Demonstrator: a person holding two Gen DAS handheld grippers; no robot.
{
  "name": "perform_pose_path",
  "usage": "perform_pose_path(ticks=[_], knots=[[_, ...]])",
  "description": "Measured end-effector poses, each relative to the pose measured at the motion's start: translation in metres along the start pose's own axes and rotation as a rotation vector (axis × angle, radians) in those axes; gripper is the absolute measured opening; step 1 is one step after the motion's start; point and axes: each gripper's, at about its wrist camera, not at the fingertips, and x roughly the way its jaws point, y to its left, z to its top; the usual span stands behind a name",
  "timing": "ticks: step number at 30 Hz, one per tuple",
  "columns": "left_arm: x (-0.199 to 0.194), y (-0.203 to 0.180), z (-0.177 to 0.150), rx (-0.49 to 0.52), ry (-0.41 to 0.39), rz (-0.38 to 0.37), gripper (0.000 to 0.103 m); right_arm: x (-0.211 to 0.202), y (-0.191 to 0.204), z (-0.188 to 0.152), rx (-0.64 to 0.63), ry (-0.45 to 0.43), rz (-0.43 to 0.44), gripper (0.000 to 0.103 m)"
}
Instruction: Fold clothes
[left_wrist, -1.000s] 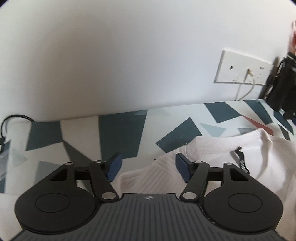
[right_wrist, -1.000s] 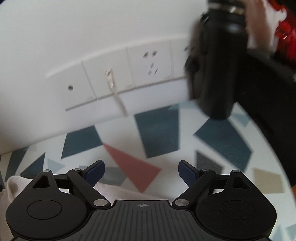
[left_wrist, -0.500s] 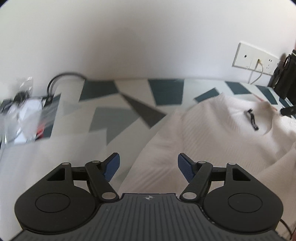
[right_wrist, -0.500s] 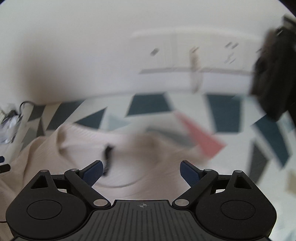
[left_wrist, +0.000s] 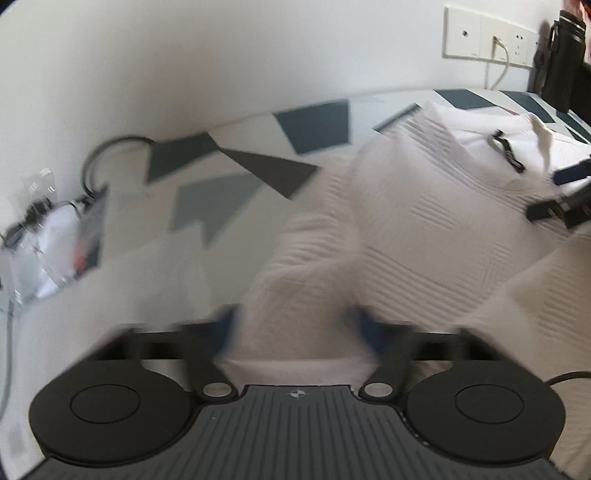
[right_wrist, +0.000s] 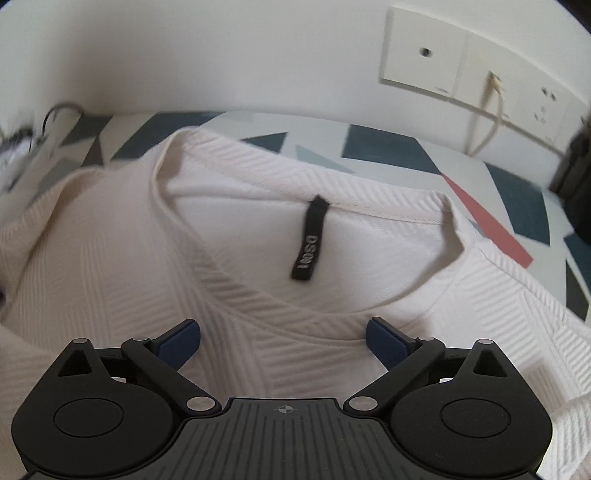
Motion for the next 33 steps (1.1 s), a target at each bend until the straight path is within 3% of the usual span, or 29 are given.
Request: perform_pose_path(ticks=[1, 4, 8, 9, 10, 12, 17, 20, 23, 32, 33], knots=[[0.002, 0.003, 0.001, 0.007, 0.004, 0.008, 0.021, -0.001, 0.001, -0.002, -0.009, 0.002, 0.002, 0.097], [-0.005, 0.039, 0.012, -0.086, -0.037, 0.067, 0.019, -0.004, 0.002, -0.007, -0.004, 0.015, 0.009, 0.097], [-0.014, 0.069, 0.021, -0.219, -0.083, 0.112, 0.029, -0.01, 0.004, -0.012, 0.023, 0.03, 0.027, 0.096], [-0.02, 0.071, 0.023, -0.229, -0.101, 0.124, 0.037, -0.012, 0.005, -0.014, 0.02, 0.033, 0.031, 0.096], [-0.025, 0.071, 0.024, -0.225, -0.113, 0.115, 0.049, -0.013, 0.006, -0.015, 0.017, 0.036, 0.035, 0.096], [-0.033, 0.066, 0.021, -0.203, -0.117, 0.07, 0.062, -0.015, 0.008, -0.018, 0.014, 0.043, 0.034, 0.096], [-0.041, 0.042, -0.003, -0.108, -0.063, -0.064, 0.065, -0.026, 0.003, -0.022, 0.056, 0.051, 0.065, 0.095], [-0.046, 0.029, -0.017, -0.05, -0.031, -0.144, 0.072, -0.035, 0.0, -0.027, 0.071, 0.053, 0.09, 0.096], [-0.05, 0.026, -0.034, -0.049, -0.019, -0.2, 0.086, -0.046, 0.002, -0.034, 0.053, 0.051, 0.107, 0.099], [-0.056, 0.035, -0.065, -0.029, -0.022, -0.216, 0.085, -0.066, 0.024, -0.054, -0.049, 0.047, 0.074, 0.102], [-0.055, 0.034, -0.068, -0.019, -0.021, -0.209, 0.072, -0.067, 0.027, -0.057, -0.058, 0.048, 0.068, 0.101]])
